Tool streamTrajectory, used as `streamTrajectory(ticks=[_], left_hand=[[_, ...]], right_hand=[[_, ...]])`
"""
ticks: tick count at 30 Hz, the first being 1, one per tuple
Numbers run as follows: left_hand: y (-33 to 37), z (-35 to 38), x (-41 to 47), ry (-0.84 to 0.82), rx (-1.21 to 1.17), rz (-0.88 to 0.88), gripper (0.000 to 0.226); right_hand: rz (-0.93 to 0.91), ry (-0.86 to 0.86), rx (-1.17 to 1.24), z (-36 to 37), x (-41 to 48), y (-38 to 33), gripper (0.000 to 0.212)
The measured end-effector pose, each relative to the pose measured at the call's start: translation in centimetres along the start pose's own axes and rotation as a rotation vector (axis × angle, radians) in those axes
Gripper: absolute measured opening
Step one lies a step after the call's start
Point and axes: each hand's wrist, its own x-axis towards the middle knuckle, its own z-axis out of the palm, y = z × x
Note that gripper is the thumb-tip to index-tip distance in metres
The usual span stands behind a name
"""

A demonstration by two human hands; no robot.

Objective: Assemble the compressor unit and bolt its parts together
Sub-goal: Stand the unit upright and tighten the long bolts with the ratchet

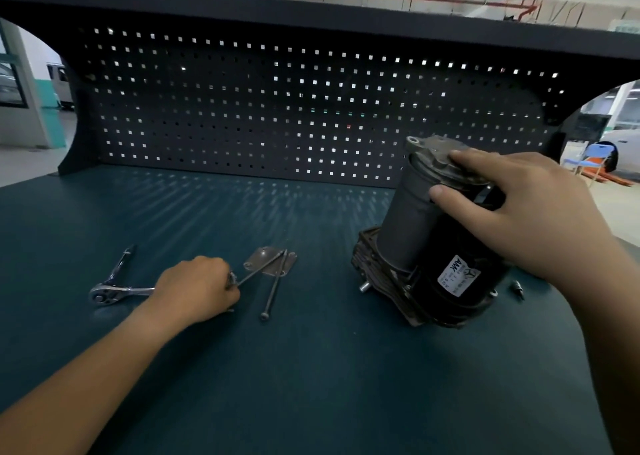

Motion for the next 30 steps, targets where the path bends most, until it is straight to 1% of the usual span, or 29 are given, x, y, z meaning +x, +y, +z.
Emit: streamTrajectory(ticks=[4, 6, 8, 11, 12, 13, 16, 18, 21, 24, 26, 28, 30], left_hand=[[-1.0, -0.2, 0.5, 0.110, -0.171, -0.047, 0.025], [-1.3, -0.5, 0.6, 0.191, -0.248, -0.069, 0.025], [-1.3, -0.9, 0.4, 0.313, -0.327, -0.076, 0.022], [-1.6, -1.5, 0.3, 0.558, -0.474, -0.035, 0.015], [-1.7, -1.7, 0.4, 0.600, -0.552, -0.020, 0.010], [-1.8, -1.9, 0.5, 0.608, -0.651, -0.009, 0.008], [-2.0, -1.9, 1.2, 0.537, -0.984, -0.002, 0.018], [-2.0, -1.7, 1.9, 0.519, -1.092, 0.005, 0.020], [-1.9, -1.8, 2.9, 0.540, -1.128, 0.020, 0.018], [-1.5, -2.6, 3.7, 0.588, -1.111, 0.065, 0.013], [-0.9, -3.7, 4.2, 0.626, -1.096, 0.114, 0.017], [-0.2, -5.3, 4.7, 0.699, -1.048, 0.175, 0.012], [0.7, -7.5, 5.2, 0.791, -0.943, 0.228, 0.005]], right_hand=[[0.004, -0.007, 0.007, 0.1, -0.1, 0.0, 0.066], [0.004, -0.008, 0.009, 0.1, -0.1, -0.1, 0.066], [0.006, -0.004, 0.017, 0.1, -0.1, -0.1, 0.066], [0.001, -0.011, 0.024, 0.2, -0.1, 0.0, 0.066], [0.002, -0.018, 0.032, 0.2, -0.1, 0.1, 0.066], [0.002, -0.023, 0.043, 0.2, 0.0, 0.1, 0.065], [-0.022, -0.020, 0.057, 0.1, 0.2, 0.3, 0.059], [-0.026, -0.020, 0.062, 0.0, 0.3, 0.3, 0.058], [-0.001, -0.036, 0.085, 0.1, 0.3, 0.4, 0.061], [-0.001, -0.041, 0.090, 0.1, 0.2, 0.4, 0.062], [-0.003, -0.036, 0.088, 0.2, 0.3, 0.4, 0.062], [-0.008, -0.038, 0.094, 0.2, 0.3, 0.4, 0.062], [-0.022, -0.045, 0.098, 0.2, 0.3, 0.5, 0.062]])
